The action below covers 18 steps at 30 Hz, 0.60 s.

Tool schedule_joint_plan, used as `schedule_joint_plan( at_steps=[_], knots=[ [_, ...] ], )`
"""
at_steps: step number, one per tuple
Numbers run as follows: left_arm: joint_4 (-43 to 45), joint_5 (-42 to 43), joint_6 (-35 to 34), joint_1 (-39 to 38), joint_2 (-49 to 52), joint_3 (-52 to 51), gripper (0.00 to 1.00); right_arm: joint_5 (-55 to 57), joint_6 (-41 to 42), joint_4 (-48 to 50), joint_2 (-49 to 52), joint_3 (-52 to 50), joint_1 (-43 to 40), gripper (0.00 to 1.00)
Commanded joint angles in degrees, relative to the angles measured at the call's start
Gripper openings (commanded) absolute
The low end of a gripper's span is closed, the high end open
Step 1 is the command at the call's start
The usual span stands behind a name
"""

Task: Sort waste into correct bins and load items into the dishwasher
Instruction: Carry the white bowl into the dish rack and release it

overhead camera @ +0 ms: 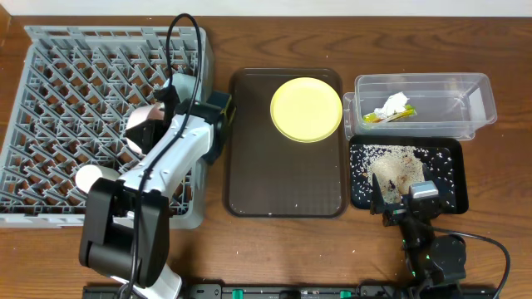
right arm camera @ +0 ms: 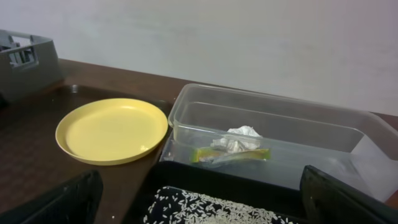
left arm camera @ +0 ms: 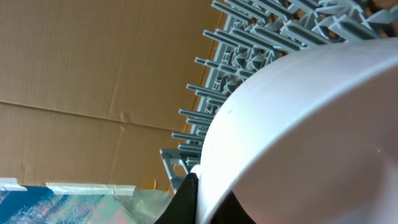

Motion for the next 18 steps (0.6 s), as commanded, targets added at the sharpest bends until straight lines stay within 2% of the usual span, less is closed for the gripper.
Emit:
schedule_joint_plan(
  at_steps=[1,4,6,7,10,14,18],
  knots=[
    [-2.1,6.3,-3.7,-1.3,0.5,-0.2,0.08,-0.2,0.7,-0.1,-0.3,-0.2,-0.6,0.99],
    [-4.3,7.6,-5.8,-2.3,-0.3,-0.2,0.08,-0.2,0.7,-0.1,-0.3,-0.2,-0.6,0.99],
    [-5.4,10.4,-7.1,-2.4,-1.3,0.2,0.16,-0.2,0.7,-0.1,-0.3,-0.2,-0.6,0.99],
    [-5.8,12.8,-7.4,-2.4,-2.0,0.6,0.17,-0.2,0.7,-0.1,-0.3,-0.2,-0.6,0.99],
    [-6.3,19.2,-7.3,-2.4,-5.2,1.7,0.42,-0.2,0.7,-0.1,-0.3,-0.2,-0.6,0.99],
    [-6.7,27.9,-7.1,-2.4,-11.4,2.8,0.59,-0.2,0.7,-0.1,-0.3,-0.2,-0.6,0.99],
    [-6.7,37.9,-6.2,-2.4,-18.0,3.1,0.62,-0.2,0.7,-0.1,-0.3,-0.2,-0.6,0.99]
  ],
)
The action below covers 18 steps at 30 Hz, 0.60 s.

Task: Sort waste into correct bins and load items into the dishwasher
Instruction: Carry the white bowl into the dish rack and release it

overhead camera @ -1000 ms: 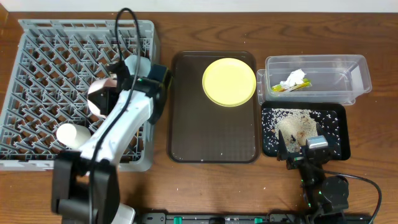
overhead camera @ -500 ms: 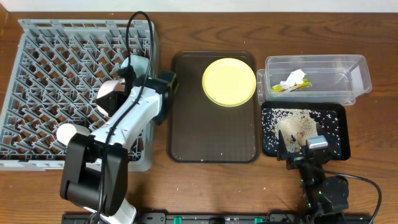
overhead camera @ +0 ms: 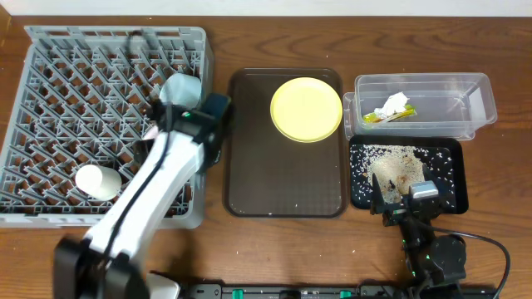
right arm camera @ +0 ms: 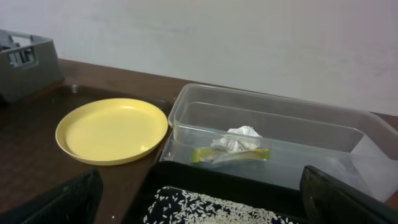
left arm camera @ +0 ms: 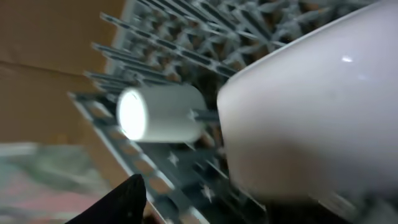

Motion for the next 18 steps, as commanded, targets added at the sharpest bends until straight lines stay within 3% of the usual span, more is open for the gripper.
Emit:
schedule_joint_plan(
  at_steps=[1,5,10,14,18],
  knots=[
    [-0.3,11.9,-0.1,0.0,-5.4,1.6,0.62,-0.2,0.7,-0.1,-0.3,-0.2,-0.6,0.99],
    [-0.3,17.2,-0.1,0.0,-10.1,1.6,0.6,-0.2,0.7,-0.1,-0.3,-0.2,-0.6,0.99],
    [0.7,23.8,0.2,0.0,-12.2,1.6,0.5,-0.2,0.7,-0.1,-0.3,-0.2,-0.6,0.99],
    [6.6,39.8,9.2,-1.0,-12.2,1.6,0.49,-0.2,0.7,-0.1,-0.3,-0.2,-0.6,0.99],
    [9.9,44.6,12.9,-3.8,-12.5,1.6,0.49,-0.2,0.7,-0.1,-0.3,-0.2,-0.6,0.99]
  ],
)
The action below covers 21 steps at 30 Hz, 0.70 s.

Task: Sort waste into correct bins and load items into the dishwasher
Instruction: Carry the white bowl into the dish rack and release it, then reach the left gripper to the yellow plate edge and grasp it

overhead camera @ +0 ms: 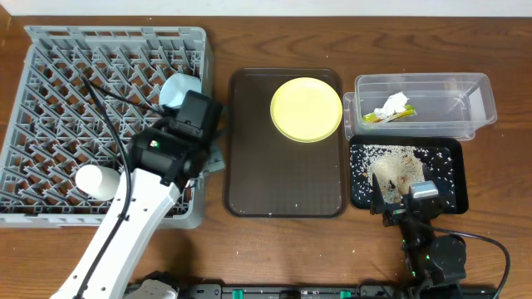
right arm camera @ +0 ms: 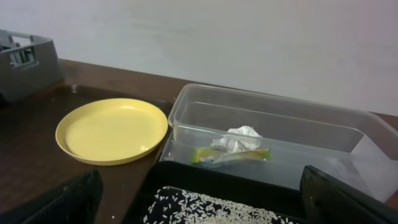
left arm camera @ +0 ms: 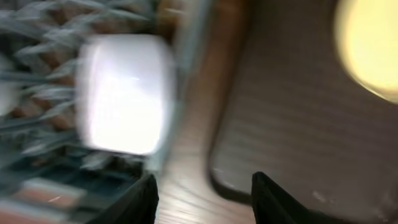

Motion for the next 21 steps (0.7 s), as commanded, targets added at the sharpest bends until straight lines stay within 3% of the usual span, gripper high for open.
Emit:
schedule_joint_plan(
  at_steps=[1,4,7,8,9,13,21],
  knots=[
    [1.7,9.2,6.7,-2.9,-0.6,1.0,0.49,-0.2,0.7,-0.1,-0.3,-0.2,-0.6,0.99],
    [4.0,9.2,9.7,-5.9,-1.6,1.0,0.5,-0.2,0.7,-0.1,-0.3,-0.2,-0.6,0.99],
    [7.0,9.1,10.4,-8.5,-3.5,1.0,0.59,-0.2,0.7,-0.1,-0.3,-0.2,-0.6,0.99],
    [8.2,9.1,10.4,-9.1,-4.2,1.0,0.79,-0.2,0.7,-0.1,-0.3,-0.2,-0.6,0.99],
    [9.5,9.1,10.4,-9.7,-4.9,1.0,0.87,-0.2,0.7,-0.1,-0.3,-0.2,-0.6,0.99],
    [8.7,9.1,10.5,-10.3,-6.4,1.0,0.88,-0.2,0.7,-0.1,-0.3,-0.2,-0.6,0.99],
    [11.3,-3.4,12.4,-8.2,-12.0,1.0,0.92,-0.2,0.7,-0.1,-0.3,-0.2,-0.6,0.99]
  ],
)
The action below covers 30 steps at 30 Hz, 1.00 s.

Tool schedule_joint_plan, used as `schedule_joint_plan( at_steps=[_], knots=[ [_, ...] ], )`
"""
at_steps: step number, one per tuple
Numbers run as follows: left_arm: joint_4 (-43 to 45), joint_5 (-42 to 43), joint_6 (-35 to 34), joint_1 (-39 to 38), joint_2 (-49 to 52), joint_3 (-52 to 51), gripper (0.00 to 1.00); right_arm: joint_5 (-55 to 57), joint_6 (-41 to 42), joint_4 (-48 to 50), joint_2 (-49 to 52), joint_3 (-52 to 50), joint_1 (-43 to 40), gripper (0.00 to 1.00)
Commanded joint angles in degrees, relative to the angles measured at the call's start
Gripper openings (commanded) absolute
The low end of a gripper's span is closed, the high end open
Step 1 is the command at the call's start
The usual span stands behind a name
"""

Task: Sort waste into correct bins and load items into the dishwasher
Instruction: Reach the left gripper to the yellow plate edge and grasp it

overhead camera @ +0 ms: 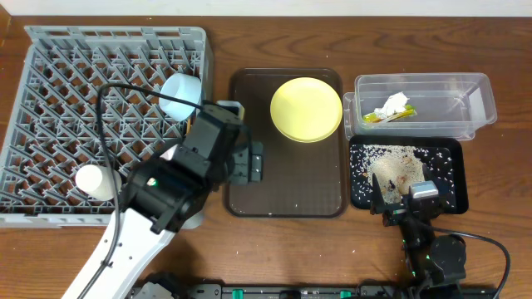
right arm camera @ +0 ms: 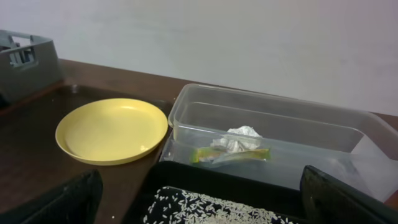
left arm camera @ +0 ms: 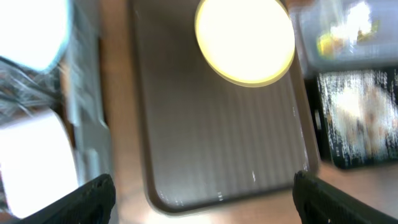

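Note:
A yellow plate (overhead camera: 306, 109) lies at the back of the brown tray (overhead camera: 287, 187); the left wrist view shows the plate (left arm camera: 244, 40) too. My left gripper (overhead camera: 249, 162) hangs open over the tray's left side, nothing between its fingers (left arm camera: 93, 198). A pale bowl (overhead camera: 181, 93) leans at the right edge of the grey dish rack (overhead camera: 50, 100), and a white cup (overhead camera: 90, 180) lies near the rack's front. My right gripper (right arm camera: 199, 202) rests open at the front right, over the black tray of rice (overhead camera: 440, 166).
A clear bin (overhead camera: 432, 104) at the back right holds crumpled paper and a yellow-green wrapper (overhead camera: 389, 108). Rice grains are scattered on the black tray (right arm camera: 211, 211) and a few on the brown tray. The rack's wall stands just left of my left gripper.
My left gripper has moved right, from the rack's right edge to above the brown tray's left side. The bowl, the cup, the plate and the right arm have not moved.
My left gripper was inside the rack with the pale bowl close against it. Then the bowl stood at the rack's right edge with the gripper beside it. Then the gripper was clear of the bowl, and now it is open over the brown tray.

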Motion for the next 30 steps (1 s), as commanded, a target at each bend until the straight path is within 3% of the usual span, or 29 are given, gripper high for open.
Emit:
schedule_joint_plan(
  at_steps=[1,9,26,30],
  knots=[
    [2.8,-7.8,2.8,1.7,-4.5,1.0,0.92,-0.2,0.7,-0.1,-0.3,-0.2,-0.6,0.99],
    [14.8,-8.2,16.5,6.3,-10.1,-1.7,0.96,-0.2,0.7,-0.1,-0.3,-0.2,-0.6,0.99],
    [16.2,-6.4,15.9,8.0,-9.9,-3.7,0.97,-0.2,0.7,-0.1,-0.3,-0.2,-0.6,0.99],
    [21.7,4.9,13.1,8.0,-7.8,-3.7,0.97,-0.2,0.7,-0.1,-0.3,-0.2,-0.6,0.99]
  ],
)
